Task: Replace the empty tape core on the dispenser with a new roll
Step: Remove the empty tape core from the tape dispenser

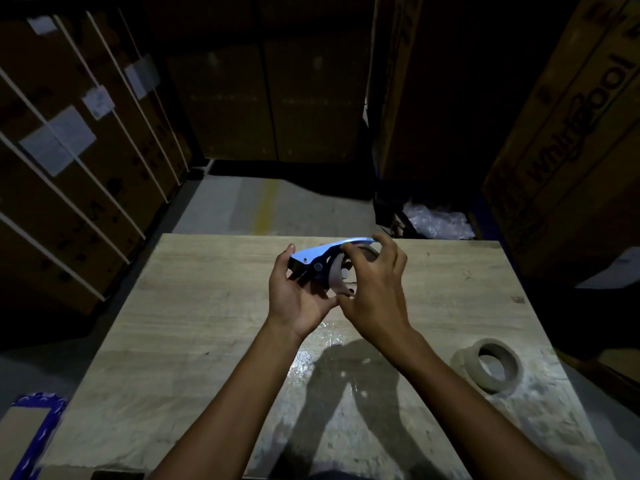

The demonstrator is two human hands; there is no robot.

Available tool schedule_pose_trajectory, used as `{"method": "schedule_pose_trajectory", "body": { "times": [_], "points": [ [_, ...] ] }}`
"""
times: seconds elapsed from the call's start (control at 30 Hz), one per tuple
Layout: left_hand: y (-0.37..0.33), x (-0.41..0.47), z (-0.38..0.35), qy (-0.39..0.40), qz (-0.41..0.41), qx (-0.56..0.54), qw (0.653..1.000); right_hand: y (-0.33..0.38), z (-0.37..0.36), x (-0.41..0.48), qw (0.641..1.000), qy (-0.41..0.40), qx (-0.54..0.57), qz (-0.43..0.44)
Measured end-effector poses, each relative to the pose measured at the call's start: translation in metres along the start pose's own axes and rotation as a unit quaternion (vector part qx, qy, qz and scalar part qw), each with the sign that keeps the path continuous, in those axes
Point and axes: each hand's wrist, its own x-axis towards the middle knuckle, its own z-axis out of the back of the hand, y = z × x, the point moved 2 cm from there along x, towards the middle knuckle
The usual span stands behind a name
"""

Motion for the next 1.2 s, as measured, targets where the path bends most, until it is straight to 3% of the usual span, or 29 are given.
{"method": "schedule_pose_trajectory", "body": {
  "times": [0.23,0.47,0.63,0.93,1.1,1.2],
  "points": [
    [0.001,0.000,0.006,-0.020,-0.042,-0.017,0.999,0.006,0.001,-0.002,0.997,-0.030,0.022,-0.071],
    [0.003,-0.001,0.012,-0.043,-0.056,-0.057,0.996,0.007,0.004,-0.004,0.997,-0.029,0.002,-0.073],
    [0.003,-0.001,0.003,-0.016,-0.070,-0.059,0.996,0.012,0.007,-0.006,0.996,-0.070,0.000,-0.051],
    [0.003,0.002,-0.007,-0.006,-0.056,-0.069,0.996,0.009,0.012,-0.010,0.987,-0.107,0.120,-0.003],
    [-0.006,0.006,-0.005,-0.027,-0.068,-0.060,0.995,0.013,0.022,-0.010,0.980,-0.150,0.126,0.037],
    [-0.010,0.003,0.001,-0.059,-0.067,-0.043,0.995,0.013,0.025,-0.005,0.974,-0.131,0.183,0.028]
  ]
}}
